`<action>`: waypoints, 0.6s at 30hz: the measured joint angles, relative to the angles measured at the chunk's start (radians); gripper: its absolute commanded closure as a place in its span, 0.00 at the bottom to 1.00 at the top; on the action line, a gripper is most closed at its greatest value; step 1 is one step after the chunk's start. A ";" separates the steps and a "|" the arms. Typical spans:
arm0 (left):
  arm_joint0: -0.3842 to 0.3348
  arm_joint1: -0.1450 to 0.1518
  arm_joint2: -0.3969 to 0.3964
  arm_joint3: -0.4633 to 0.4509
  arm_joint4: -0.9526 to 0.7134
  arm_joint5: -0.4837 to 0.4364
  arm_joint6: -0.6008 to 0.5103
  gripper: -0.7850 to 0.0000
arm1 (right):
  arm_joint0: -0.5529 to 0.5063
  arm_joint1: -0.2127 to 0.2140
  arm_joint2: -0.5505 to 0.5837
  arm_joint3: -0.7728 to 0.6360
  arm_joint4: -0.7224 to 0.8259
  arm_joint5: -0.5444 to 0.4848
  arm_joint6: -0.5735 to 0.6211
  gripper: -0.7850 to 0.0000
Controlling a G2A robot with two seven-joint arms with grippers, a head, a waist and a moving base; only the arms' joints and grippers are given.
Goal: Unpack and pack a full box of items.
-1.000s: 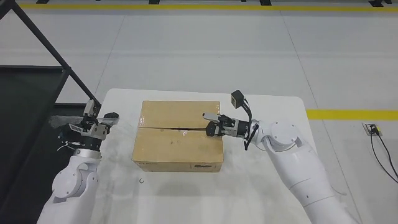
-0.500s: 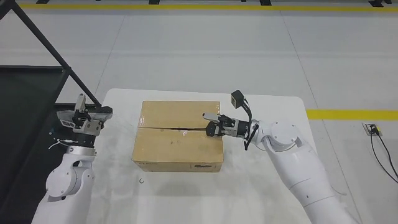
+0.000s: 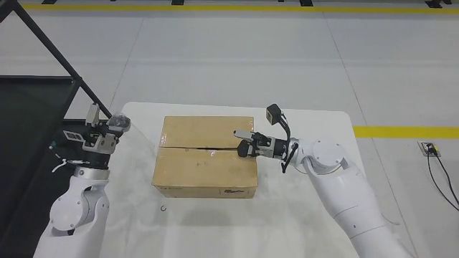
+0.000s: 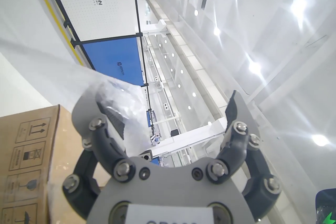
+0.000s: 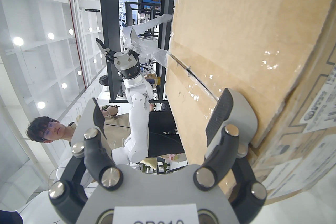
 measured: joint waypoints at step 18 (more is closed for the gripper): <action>-0.007 -0.009 0.021 -0.092 0.044 0.013 0.019 0.00 | -0.079 0.021 0.039 -0.102 0.003 0.030 -0.073 0.00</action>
